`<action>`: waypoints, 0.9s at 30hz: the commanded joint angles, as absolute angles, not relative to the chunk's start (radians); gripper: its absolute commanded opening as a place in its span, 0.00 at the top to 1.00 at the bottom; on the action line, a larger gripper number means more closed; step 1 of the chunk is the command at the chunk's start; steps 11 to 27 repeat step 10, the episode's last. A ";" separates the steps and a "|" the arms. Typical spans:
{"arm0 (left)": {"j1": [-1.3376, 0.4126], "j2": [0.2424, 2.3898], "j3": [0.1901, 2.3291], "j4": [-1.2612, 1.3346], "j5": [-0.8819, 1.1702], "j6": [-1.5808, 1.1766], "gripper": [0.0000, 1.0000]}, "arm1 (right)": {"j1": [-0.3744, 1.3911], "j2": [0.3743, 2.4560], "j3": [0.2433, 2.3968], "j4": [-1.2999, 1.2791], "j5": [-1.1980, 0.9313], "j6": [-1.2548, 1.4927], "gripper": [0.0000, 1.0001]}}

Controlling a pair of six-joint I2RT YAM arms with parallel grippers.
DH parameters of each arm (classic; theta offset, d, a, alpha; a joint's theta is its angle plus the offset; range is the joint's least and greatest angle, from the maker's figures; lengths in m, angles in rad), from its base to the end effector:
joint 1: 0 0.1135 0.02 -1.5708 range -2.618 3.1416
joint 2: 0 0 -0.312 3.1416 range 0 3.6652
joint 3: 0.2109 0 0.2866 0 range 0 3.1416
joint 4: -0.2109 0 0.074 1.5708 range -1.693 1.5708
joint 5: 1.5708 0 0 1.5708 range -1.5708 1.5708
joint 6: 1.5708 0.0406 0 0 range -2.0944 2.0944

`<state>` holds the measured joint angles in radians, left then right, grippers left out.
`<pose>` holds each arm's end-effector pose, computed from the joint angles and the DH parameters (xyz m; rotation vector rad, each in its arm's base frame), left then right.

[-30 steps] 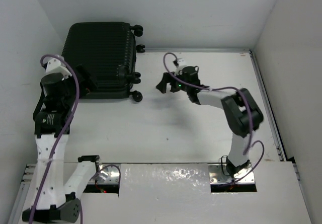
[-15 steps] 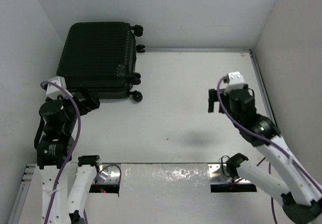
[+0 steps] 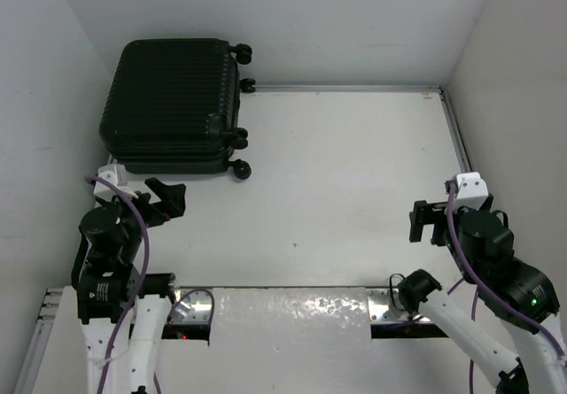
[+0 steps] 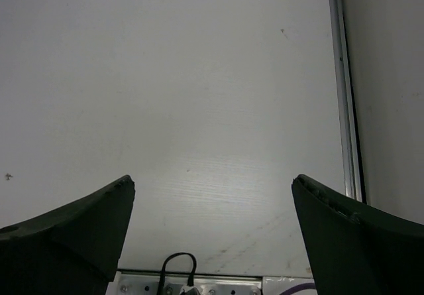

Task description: Pack the luggage

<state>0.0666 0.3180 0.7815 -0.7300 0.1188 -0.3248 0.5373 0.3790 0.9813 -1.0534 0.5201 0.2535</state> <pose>0.0580 -0.0010 0.3599 -0.2763 1.8243 -0.2899 0.0321 -0.0043 0.3895 0.0457 1.9582 -0.0080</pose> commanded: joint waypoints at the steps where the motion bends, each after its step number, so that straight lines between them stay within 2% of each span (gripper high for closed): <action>1: 0.066 0.313 0.793 -0.632 0.141 -0.333 0.00 | 0.537 0.377 1.000 -1.091 0.557 0.247 0.01; 27: 0.066 0.350 0.765 -0.615 0.158 -0.339 0.00 | 0.538 0.347 0.940 -1.045 0.555 0.242 0.01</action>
